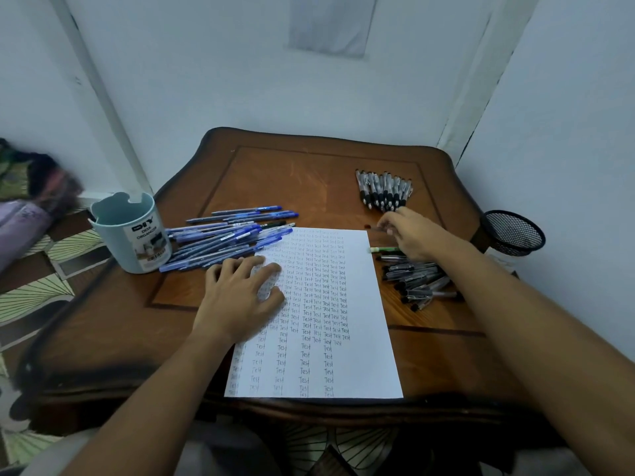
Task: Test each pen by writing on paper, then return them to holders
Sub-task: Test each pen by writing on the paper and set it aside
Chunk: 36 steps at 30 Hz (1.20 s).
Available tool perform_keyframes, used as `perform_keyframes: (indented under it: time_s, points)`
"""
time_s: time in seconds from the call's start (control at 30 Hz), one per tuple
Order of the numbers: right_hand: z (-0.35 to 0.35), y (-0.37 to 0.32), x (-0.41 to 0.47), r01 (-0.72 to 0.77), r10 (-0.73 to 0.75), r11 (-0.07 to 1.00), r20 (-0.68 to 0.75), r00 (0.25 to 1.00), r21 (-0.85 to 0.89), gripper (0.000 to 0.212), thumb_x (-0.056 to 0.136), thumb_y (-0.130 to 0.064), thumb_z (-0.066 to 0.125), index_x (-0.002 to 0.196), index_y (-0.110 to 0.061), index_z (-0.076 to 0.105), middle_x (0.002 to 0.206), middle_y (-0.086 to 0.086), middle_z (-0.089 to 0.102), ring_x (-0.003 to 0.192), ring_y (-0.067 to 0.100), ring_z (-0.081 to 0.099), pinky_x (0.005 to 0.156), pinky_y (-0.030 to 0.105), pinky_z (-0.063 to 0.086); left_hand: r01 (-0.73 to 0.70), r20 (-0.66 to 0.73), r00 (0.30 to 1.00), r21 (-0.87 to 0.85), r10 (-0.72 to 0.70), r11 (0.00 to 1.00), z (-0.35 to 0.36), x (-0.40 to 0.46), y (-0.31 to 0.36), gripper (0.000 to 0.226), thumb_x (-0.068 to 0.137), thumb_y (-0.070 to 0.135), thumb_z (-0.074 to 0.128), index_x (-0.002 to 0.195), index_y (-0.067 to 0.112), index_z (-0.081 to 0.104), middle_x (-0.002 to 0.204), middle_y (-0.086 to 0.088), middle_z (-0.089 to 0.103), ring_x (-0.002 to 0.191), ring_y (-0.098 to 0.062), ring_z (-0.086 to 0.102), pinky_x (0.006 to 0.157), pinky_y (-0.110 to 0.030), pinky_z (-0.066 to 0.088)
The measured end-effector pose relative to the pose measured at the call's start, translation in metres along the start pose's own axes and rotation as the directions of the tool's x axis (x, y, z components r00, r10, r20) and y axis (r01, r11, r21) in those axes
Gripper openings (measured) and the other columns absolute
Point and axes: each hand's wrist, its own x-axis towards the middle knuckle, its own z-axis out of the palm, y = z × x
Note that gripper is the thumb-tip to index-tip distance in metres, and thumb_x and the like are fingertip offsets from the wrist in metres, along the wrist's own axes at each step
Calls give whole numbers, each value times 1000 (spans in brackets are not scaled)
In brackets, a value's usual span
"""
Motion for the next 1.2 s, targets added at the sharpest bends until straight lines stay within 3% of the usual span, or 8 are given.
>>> perform_keyframes:
  time_s: [0.17,0.23,0.33,0.57,0.87,0.97,1.03,1.2]
  points:
    - [-7,-14,-12,51,75,922,-304,950,384,38,108,-18,35,144,-18,47,122,6,52,85,10,52,72,20,43,4,8,1000,6,-4,1000,0,-1,0,64,83,65,17,136,44,46,149,14,39,130,-14,30,109,-44,16]
    - [-5,-25,-18,56,208,724,-295,933,688,42,107,-17,39,145,-32,46,100,4,58,59,6,43,50,16,36,5,15,1000,15,-5,1000,0,0,0,65,82,66,16,137,45,45,150,15,38,131,-13,28,110,-43,14]
    - [-3,-41,-26,39,309,449,-196,930,893,51,103,-14,47,145,-44,45,78,5,55,56,10,41,45,23,37,9,20,1000,24,-9,1000,0,-1,-1,66,82,66,14,137,46,43,150,15,36,131,-13,27,110,-43,14]
    - [2,-67,-44,48,354,190,-114,928,981,46,101,-9,48,121,-49,58,65,-1,47,52,8,37,43,24,33,2,3,1000,20,-2,1000,2,0,-1,63,83,66,16,135,45,46,148,15,40,130,-13,30,110,-44,18]
    - [6,-72,-52,87,370,-141,-29,928,986,34,98,3,52,119,-23,58,66,4,52,53,11,42,42,22,34,6,1,1000,31,-6,999,1,1,-1,63,83,65,17,136,45,45,149,15,39,130,-13,30,110,-44,18]
    - [11,-72,-58,67,307,-11,-61,950,998,10,103,-16,54,104,-12,63,78,7,66,71,16,56,62,27,49,10,-3,1000,26,-10,1000,1,2,0,64,82,65,17,135,46,46,148,15,40,130,-13,30,109,-44,19]
    - [14,-71,-65,36,306,132,-76,949,991,24,105,-28,48,103,-9,62,77,5,71,66,12,55,57,22,45,8,-7,1000,30,-8,1000,1,3,0,62,82,65,18,135,46,46,148,14,41,130,-14,31,109,-44,19]
    - [25,-72,-85,20,227,148,-53,972,989,17,106,-25,46,119,-19,37,85,19,71,62,23,67,57,29,57,10,5,1000,49,-10,999,1,3,-1,60,84,63,20,136,45,45,149,14,39,130,-15,30,109,-45,19]
